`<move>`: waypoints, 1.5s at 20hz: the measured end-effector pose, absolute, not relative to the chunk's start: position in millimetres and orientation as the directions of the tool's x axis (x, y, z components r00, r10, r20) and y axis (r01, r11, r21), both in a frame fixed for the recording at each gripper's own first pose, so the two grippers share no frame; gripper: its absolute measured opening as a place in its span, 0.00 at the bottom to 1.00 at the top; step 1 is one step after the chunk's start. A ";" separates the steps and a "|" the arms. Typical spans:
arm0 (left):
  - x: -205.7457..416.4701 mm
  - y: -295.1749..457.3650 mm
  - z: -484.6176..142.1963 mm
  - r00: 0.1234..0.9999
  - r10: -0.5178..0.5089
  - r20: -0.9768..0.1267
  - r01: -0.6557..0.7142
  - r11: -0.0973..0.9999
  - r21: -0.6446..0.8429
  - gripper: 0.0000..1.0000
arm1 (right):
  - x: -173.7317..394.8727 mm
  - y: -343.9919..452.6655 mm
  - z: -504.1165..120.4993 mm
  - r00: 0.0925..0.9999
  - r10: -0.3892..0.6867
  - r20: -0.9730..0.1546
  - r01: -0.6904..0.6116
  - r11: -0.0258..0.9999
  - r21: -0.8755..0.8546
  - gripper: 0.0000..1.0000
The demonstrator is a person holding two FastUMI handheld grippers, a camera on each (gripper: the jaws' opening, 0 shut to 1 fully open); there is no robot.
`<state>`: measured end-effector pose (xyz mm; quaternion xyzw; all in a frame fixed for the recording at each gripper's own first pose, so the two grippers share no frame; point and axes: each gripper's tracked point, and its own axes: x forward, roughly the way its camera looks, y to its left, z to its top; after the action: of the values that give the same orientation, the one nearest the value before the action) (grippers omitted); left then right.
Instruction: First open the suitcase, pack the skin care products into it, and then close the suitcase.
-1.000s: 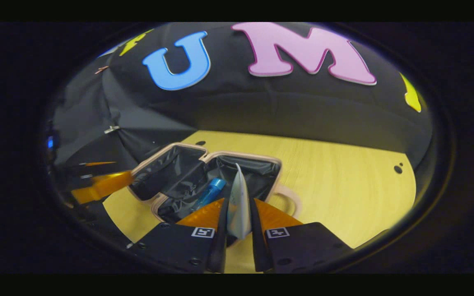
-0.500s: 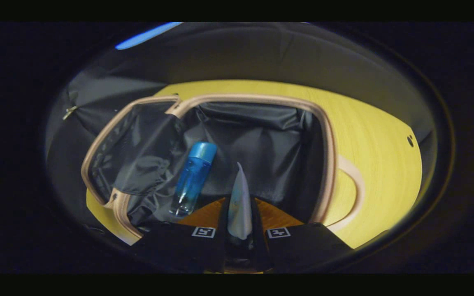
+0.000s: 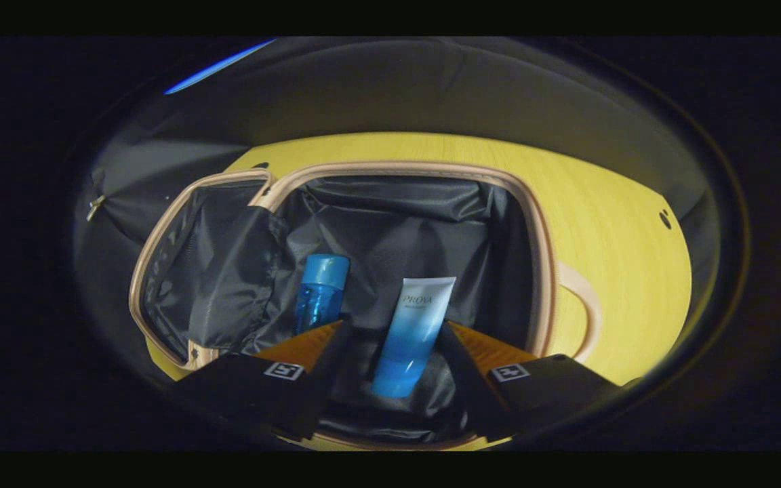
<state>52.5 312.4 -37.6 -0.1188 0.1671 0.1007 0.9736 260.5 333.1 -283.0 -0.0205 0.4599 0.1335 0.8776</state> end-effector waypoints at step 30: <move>261.2 553.3 -174.3 0.844 0.047 -0.533 -0.479 0.513 -0.713 0.34 | 172.0 47.5 -119.6 0.889 0.048 -0.456 -0.039 0.999 0.030 0.98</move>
<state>261.2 553.3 -174.3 -0.4681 0.2306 0.1568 0.8385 172.0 47.5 -119.6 0.0102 0.2349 0.0225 0.9717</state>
